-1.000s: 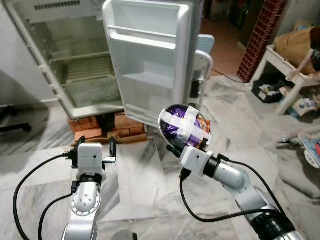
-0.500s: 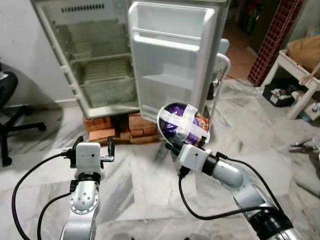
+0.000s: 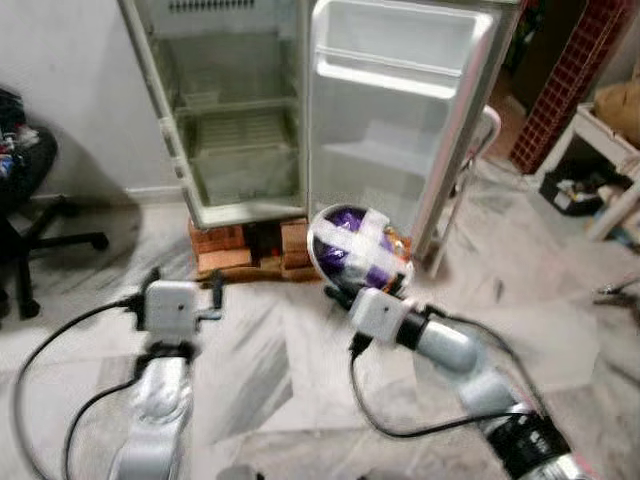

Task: Restocking fridge

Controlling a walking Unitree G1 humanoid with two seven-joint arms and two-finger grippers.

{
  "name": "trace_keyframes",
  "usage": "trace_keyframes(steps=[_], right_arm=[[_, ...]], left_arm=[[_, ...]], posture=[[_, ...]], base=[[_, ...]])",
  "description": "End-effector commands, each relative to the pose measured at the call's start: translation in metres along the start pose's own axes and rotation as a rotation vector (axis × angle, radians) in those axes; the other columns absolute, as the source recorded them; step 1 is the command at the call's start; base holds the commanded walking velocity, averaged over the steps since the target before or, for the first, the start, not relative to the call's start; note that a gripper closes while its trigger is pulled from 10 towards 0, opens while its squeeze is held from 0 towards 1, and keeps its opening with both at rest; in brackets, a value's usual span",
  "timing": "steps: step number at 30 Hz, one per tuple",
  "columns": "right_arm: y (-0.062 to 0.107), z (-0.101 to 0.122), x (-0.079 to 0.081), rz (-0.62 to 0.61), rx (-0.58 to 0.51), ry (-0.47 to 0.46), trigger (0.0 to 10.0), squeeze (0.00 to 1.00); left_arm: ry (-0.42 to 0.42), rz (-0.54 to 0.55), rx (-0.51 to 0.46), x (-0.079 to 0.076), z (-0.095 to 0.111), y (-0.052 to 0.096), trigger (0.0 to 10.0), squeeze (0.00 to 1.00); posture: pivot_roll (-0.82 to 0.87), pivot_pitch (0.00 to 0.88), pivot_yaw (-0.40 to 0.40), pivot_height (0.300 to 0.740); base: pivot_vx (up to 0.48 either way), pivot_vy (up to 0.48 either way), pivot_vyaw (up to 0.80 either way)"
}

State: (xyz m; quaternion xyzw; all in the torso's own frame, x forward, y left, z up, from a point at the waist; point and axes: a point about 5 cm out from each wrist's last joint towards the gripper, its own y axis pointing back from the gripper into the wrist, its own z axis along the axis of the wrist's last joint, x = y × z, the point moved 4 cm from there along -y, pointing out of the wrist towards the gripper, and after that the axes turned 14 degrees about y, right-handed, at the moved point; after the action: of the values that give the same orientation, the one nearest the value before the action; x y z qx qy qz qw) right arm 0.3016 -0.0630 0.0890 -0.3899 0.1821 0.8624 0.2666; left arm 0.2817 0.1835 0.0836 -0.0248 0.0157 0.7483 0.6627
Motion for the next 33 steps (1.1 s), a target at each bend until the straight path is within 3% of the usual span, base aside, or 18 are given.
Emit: trace_keyframes(steps=[1, 7, 25, 33], right_arm=[[-0.0015, 0.0062, -0.0084, -0.021, -0.03, 0.023, 10.0, 0.0], [-0.0022, 0.0089, -0.0087, -0.023, -0.045, 0.03, 10.0, 0.0], [-0.0018, 0.0087, -0.0056, -0.002, -0.047, 0.033, 10.0, 0.0], [-0.0022, 0.0076, -0.0043, 0.004, -0.042, 0.031, 10.0, 0.0]], left_arm=[[0.014, -0.008, -0.006, -0.0008, 0.0026, -0.0006, 10.0, 0.0], [0.02, -0.021, -0.003, -0.0016, 0.0024, -0.0004, 10.0, 0.0], [0.039, -0.038, 0.0, -0.0058, 0.0011, 0.0, 10.0, 0.0], [0.042, -0.038, -0.001, -0.0063, 0.0016, -0.0009, 10.0, 0.0]], posture=[[-0.01, 0.057, 0.004, 0.74], [-0.01, 0.059, 0.005, 0.74], [-0.02, 0.063, 0.002, 0.74], [-0.02, 0.064, 0.005, 0.74]], base=[[0.0, 0.0, 0.0], [0.0, 0.0, 0.0], [0.292, 0.0, 0.36], [0.31, 0.0, 0.0]])
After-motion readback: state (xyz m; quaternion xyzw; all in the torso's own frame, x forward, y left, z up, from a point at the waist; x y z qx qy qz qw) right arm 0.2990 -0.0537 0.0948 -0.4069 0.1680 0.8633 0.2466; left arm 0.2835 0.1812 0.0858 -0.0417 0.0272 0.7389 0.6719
